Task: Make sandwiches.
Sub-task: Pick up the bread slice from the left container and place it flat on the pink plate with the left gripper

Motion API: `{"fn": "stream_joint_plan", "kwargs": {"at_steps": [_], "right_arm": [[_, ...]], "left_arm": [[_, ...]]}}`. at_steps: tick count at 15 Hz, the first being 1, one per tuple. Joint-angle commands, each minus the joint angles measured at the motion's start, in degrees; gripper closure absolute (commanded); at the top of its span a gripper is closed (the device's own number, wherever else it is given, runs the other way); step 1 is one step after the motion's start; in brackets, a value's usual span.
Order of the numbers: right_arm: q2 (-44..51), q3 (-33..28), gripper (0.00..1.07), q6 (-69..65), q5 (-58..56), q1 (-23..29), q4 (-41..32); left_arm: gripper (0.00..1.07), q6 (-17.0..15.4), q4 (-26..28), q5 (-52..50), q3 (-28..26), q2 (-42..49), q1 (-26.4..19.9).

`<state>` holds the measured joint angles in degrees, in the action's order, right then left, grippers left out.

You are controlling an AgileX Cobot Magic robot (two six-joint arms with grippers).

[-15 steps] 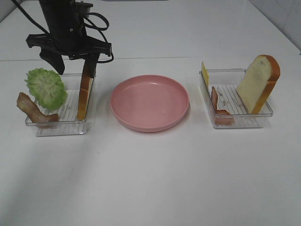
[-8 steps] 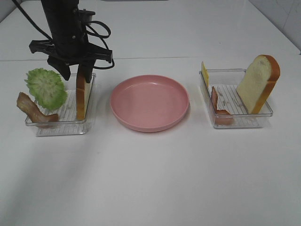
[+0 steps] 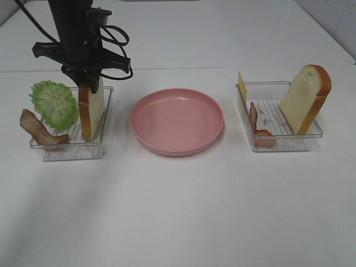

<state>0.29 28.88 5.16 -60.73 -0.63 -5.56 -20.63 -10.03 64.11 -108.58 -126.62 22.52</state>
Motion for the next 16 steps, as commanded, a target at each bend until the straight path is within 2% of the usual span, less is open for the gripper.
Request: {"fn": "stream_joint_plan", "kwargs": {"at_steps": [1,3,5,7,8,9,12,13,15,16], "right_arm": [[0.97,0.00,0.27,0.80,-0.06,-0.40,0.17],[0.97,0.00,0.27,0.80,-0.06,-0.40,0.17],[0.97,0.00,0.27,0.80,-0.06,-0.40,0.17],[0.97,0.00,0.27,0.80,-0.06,-0.40,0.17],[0.97,0.00,0.27,0.80,-0.06,-0.40,0.11],[0.97,0.00,0.27,0.80,-0.06,-0.40,0.11],[0.97,0.00,0.27,0.80,-0.06,-0.40,0.11],[0.97,0.00,0.27,0.80,-0.06,-0.40,0.11],[0.97,0.00,0.27,0.80,-0.06,-0.40,0.11],[0.97,0.00,0.27,0.80,-0.06,-0.40,0.11]], "left_arm": [[1.07,0.23,-0.52,2.23,-2.06,1.95,0.17],[1.07,1.43,0.23,6.19,-4.93,4.18,0.17],[1.07,3.67,3.78,6.93,-6.76,7.68,0.00],[1.07,7.96,13.98,3.90,-8.02,9.57,-2.06],[1.07,11.34,21.43,2.18,-8.02,9.80,-4.13],[1.07,16.73,31.46,1.03,-7.91,8.59,-6.88],[1.07,24.41,44.58,0.86,-7.91,3.78,-9.17],[1.07,26.47,47.38,0.80,-7.91,1.26,-9.17],[1.07,27.39,51.51,0.92,-7.91,-2.29,-9.00],[1.07,27.67,55.81,0.92,-7.91,-4.93,-9.00]]}}
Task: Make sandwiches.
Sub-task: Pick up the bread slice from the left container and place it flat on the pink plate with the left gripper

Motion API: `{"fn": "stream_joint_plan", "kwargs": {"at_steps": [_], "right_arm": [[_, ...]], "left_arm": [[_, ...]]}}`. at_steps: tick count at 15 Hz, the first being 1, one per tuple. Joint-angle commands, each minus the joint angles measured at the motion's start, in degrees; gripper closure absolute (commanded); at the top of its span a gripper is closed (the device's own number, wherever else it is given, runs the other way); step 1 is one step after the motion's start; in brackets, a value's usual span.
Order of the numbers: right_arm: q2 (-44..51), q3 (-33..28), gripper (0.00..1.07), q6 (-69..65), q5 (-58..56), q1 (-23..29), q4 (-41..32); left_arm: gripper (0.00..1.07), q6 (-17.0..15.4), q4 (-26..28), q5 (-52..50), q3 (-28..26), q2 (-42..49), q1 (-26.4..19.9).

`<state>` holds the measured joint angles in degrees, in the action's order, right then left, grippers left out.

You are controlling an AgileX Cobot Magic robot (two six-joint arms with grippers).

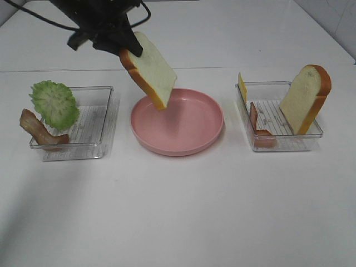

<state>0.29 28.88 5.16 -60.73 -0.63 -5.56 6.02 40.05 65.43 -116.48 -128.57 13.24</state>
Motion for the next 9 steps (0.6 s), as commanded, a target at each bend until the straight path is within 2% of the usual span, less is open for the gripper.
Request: {"fn": "stream_joint_plan", "kwargs": {"at_steps": [1,4,5,9], "right_arm": [[0.97,0.00,0.27,0.80,-0.06,-0.40,0.11],[0.97,0.00,0.27,0.80,-0.06,-0.40,0.11],[0.97,0.00,0.27,0.80,-0.06,-0.40,0.11],[0.97,0.00,0.27,0.80,-0.06,-0.40,0.11]], "left_arm": [[1.07,2.23,8.77,-0.52,0.00,-5.21,0.29],[1.07,7.62,18.45,-1.03,0.00,-10.20,0.46],[1.07,8.48,18.91,-2.06,0.00,-11.17,0.92],[1.07,8.37,18.45,-5.10,0.00,-13.29,2.75]]}}
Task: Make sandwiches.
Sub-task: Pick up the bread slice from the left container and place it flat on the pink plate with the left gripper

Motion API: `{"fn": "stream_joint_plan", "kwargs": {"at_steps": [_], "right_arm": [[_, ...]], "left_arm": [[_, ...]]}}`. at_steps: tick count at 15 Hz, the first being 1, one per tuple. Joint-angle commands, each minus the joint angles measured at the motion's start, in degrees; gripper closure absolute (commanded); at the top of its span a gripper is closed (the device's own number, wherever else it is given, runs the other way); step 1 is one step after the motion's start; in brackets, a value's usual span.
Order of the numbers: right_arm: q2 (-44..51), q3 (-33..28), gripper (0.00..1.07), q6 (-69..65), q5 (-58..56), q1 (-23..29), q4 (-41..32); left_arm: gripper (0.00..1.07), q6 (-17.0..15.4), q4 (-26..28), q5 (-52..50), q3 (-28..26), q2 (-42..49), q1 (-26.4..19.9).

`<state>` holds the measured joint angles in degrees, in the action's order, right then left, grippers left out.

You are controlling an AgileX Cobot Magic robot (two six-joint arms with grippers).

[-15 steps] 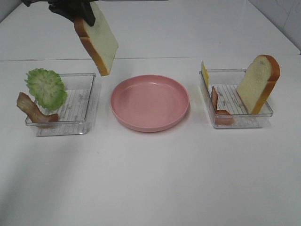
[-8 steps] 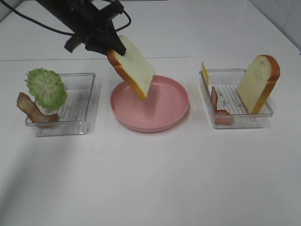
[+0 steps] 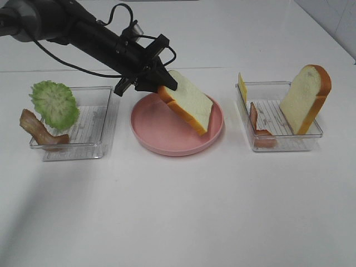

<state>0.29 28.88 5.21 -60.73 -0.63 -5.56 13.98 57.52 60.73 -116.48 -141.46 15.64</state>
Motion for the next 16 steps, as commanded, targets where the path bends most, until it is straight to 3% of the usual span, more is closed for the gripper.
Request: {"fn": "stream_joint_plan", "kwargs": {"at_steps": [1,2,4,6,7,8,11,16], "right_arm": [[0.97,0.00,0.27,0.74,-0.06,-0.40,0.11],[0.97,0.00,0.27,0.74,-0.06,-0.40,0.11],[0.97,0.00,0.27,0.74,-0.06,-0.40,0.11],[0.97,0.00,0.27,0.74,-0.06,-0.40,0.11],[0.97,0.00,0.27,0.74,-0.06,-0.40,0.11],[0.97,0.00,0.27,0.74,-0.06,-0.40,0.11],[0.97,0.00,0.27,0.74,-0.06,-0.40,0.11],[0.97,0.00,0.27,0.74,-0.06,-0.40,0.11]], "left_arm": [[1.07,-0.34,0.34,-0.34,0.00,-0.69,0.34],[1.07,-0.97,-0.74,-0.34,0.00,-0.86,0.34],[0.92,-1.20,-1.38,0.23,0.00,-1.09,0.34],[0.57,-1.15,-1.38,0.06,0.00,-1.03,0.34],[0.47,-0.97,-1.38,0.06,0.00,-1.03,0.34],[0.28,0.46,-1.38,-0.11,0.00,-1.03,0.40],[0.26,1.20,-2.92,-0.11,0.00,-0.34,0.46],[0.26,1.15,-20.17,-4.53,0.00,2.81,4.81]]}}
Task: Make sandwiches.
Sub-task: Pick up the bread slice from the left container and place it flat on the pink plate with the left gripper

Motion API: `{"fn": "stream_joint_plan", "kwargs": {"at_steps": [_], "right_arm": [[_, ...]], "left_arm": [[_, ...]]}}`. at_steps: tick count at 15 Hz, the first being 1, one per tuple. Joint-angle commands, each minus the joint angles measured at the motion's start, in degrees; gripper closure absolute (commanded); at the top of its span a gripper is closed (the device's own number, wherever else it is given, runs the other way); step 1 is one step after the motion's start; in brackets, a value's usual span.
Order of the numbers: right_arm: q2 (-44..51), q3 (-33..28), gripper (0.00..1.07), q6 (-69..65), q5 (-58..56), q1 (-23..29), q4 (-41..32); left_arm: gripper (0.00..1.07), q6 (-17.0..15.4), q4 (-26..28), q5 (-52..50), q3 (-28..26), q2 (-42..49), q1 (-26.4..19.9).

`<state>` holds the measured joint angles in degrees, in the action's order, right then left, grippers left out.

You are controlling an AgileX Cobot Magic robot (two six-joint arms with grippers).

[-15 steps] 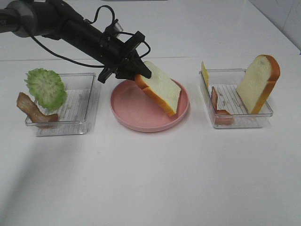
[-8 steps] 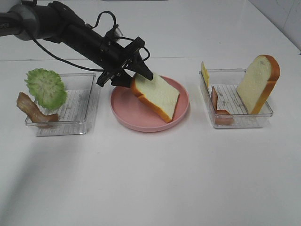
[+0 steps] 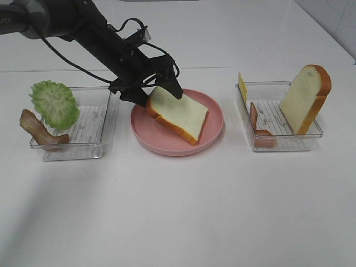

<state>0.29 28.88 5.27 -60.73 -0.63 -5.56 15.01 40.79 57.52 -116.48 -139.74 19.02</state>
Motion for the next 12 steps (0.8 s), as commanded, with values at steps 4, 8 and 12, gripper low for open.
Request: {"fn": "stream_joint_plan", "kwargs": {"at_steps": [4,8,12], "right_arm": [[0.97,0.00,0.27,0.69,-0.06,-0.40,0.11],[0.97,0.00,0.27,0.69,-0.06,-0.40,0.17],[0.97,0.00,0.27,0.69,-0.06,-0.40,0.17]], "left_arm": [[0.26,-3.50,-15.58,-4.07,0.00,2.81,6.13],[0.26,-14.15,-33.06,-3.32,-0.11,6.02,9.34],[0.26,-16.62,-34.26,-1.55,-0.11,10.20,9.34]]}}
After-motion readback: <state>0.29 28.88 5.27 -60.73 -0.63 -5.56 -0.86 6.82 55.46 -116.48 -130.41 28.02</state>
